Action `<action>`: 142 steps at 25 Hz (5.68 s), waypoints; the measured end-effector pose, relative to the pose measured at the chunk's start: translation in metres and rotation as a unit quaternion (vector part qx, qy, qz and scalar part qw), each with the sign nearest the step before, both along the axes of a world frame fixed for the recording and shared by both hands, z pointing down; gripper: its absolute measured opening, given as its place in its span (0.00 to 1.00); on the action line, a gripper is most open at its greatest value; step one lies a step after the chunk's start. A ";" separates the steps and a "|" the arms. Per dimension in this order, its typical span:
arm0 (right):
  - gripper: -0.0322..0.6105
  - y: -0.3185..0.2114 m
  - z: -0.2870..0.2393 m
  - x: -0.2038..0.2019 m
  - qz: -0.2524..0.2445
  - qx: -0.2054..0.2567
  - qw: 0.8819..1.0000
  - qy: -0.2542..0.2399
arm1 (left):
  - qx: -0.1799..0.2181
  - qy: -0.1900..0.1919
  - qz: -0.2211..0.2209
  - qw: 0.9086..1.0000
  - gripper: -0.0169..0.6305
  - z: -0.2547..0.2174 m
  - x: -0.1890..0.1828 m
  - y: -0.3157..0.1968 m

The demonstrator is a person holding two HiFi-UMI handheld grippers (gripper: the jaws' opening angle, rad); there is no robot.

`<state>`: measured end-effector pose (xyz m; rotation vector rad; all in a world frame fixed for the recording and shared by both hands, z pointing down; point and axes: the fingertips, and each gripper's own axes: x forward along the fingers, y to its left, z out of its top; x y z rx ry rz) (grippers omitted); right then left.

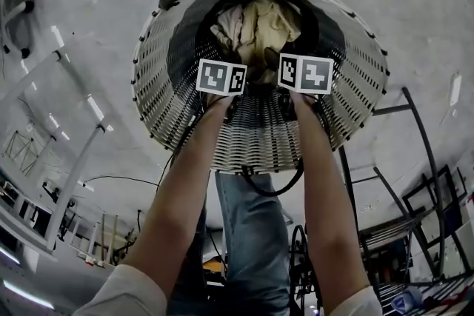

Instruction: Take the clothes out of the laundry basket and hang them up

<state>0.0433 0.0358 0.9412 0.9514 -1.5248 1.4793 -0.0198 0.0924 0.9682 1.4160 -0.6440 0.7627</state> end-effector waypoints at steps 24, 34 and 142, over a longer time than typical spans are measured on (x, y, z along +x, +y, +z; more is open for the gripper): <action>0.12 0.004 -0.022 0.004 0.020 -0.002 1.000 0.011 | 0.002 0.017 0.046 0.999 0.08 -0.037 0.001 -0.006; 0.12 0.003 -0.059 0.003 0.057 0.013 0.998 0.008 | 0.005 0.028 0.085 0.996 0.07 -0.072 -0.007 -0.011; 0.11 0.106 -0.852 0.108 0.354 0.556 0.750 0.044 | 0.346 0.383 0.076 0.853 0.07 -0.853 0.024 -0.170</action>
